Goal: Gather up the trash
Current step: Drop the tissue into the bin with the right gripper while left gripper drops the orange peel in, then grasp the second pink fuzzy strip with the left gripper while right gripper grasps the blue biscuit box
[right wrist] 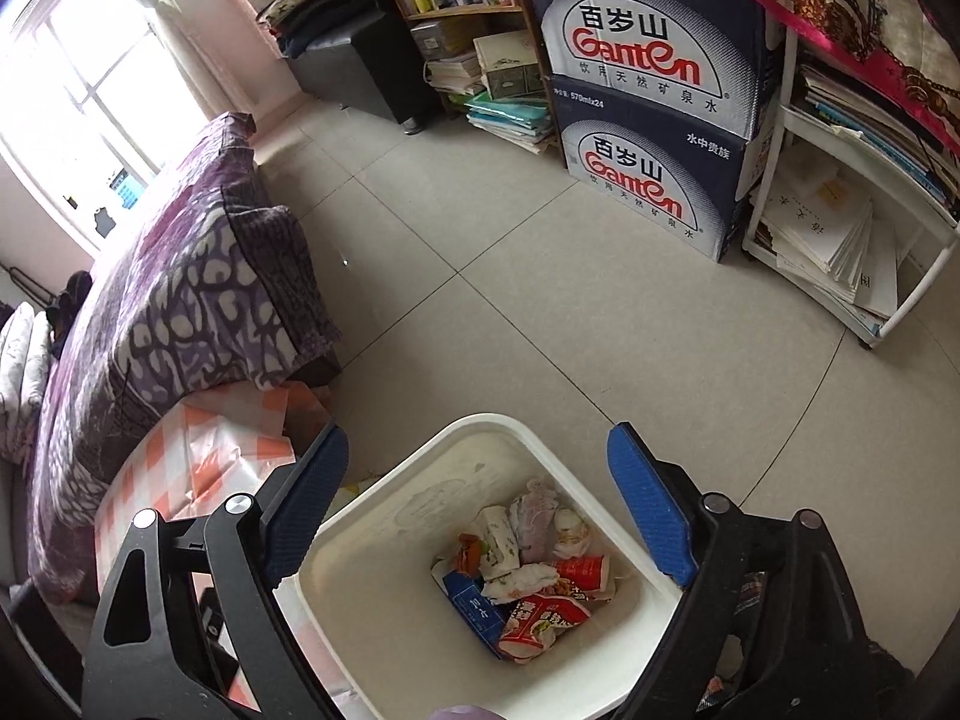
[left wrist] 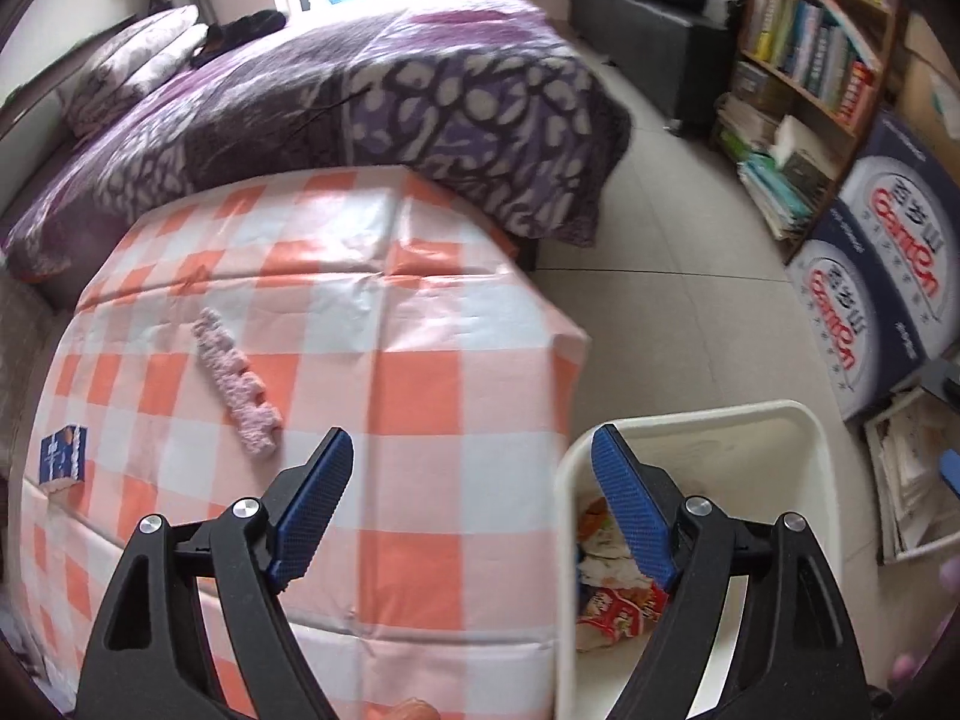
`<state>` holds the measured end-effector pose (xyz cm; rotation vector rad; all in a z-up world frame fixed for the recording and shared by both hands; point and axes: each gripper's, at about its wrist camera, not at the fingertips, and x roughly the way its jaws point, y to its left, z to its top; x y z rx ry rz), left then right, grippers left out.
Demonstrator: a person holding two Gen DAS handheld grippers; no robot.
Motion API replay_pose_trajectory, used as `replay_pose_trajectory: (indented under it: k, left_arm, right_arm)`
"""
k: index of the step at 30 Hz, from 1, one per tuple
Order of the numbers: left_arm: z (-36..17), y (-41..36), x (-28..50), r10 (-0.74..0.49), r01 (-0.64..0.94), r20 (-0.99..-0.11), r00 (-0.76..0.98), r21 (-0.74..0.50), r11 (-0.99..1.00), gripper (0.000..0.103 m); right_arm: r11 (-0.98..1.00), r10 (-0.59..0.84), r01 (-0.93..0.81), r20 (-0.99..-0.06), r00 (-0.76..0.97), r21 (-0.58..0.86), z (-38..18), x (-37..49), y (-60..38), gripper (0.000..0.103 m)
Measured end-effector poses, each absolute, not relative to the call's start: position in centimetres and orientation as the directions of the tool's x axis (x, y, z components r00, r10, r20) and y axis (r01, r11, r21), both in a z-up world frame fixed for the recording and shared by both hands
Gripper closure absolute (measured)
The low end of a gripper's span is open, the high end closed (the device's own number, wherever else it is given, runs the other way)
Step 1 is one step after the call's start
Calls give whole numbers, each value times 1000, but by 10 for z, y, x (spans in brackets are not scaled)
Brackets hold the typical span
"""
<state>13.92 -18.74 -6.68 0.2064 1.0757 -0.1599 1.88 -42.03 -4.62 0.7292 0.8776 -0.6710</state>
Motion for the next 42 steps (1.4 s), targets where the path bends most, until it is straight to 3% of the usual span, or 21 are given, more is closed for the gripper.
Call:
replay_pose_trajectory:
  k: [7, 12, 17, 19, 23, 29, 33, 36, 39, 42]
  left_arm:
    - [-110, -109, 211, 223, -38, -898, 379, 225, 974, 23]
    - [-129, -72, 238, 246, -146, -915, 321, 209, 967, 24]
    - [-135, -56, 242, 140, -115, -935, 326, 107, 988, 49]
    - [-133, -53, 240, 106, -75, -937, 333, 86, 993, 74]
    - [-124, -35, 228, 56, -2, -945, 321, 59, 998, 78]
    - [-65, 41, 197, 58, -16, -906, 419, 57, 998, 78]
    - [-20, 127, 180, 101, -149, -873, 477, 33, 988, 78]
    - [4, 197, 165, 133, -274, -854, 503, -12, 962, 78]
    - [17, 257, 151, 115, -386, -843, 526, -116, 915, 78]
    - [23, 294, 140, 125, -441, -841, 526, -145, 886, 78]
  right_arm:
    - [638, -190, 727, -863, 468, 253, -48, 39, -396, 14]
    - [677, -168, 694, -868, 467, 243, -50, 55, -376, 14]
    - [710, -169, 672, -877, 450, 209, -54, 72, -353, 13]
    - [721, -167, 664, -879, 446, 200, -56, 78, -344, 13]
    - [778, -152, 603, -879, 452, 176, -61, 94, -317, 13]
    - [954, -57, 280, -854, 517, 105, -61, 131, -225, 13]
    - [991, 137, -71, -835, 533, 116, -62, 164, -128, 13]
    - [919, 305, -373, -829, 470, 127, -61, 182, -43, 13]
    - [789, 358, -612, -852, 382, 58, -65, 192, 46, 12]
    - [647, 379, -762, -871, 314, 7, -69, 196, 122, 12]
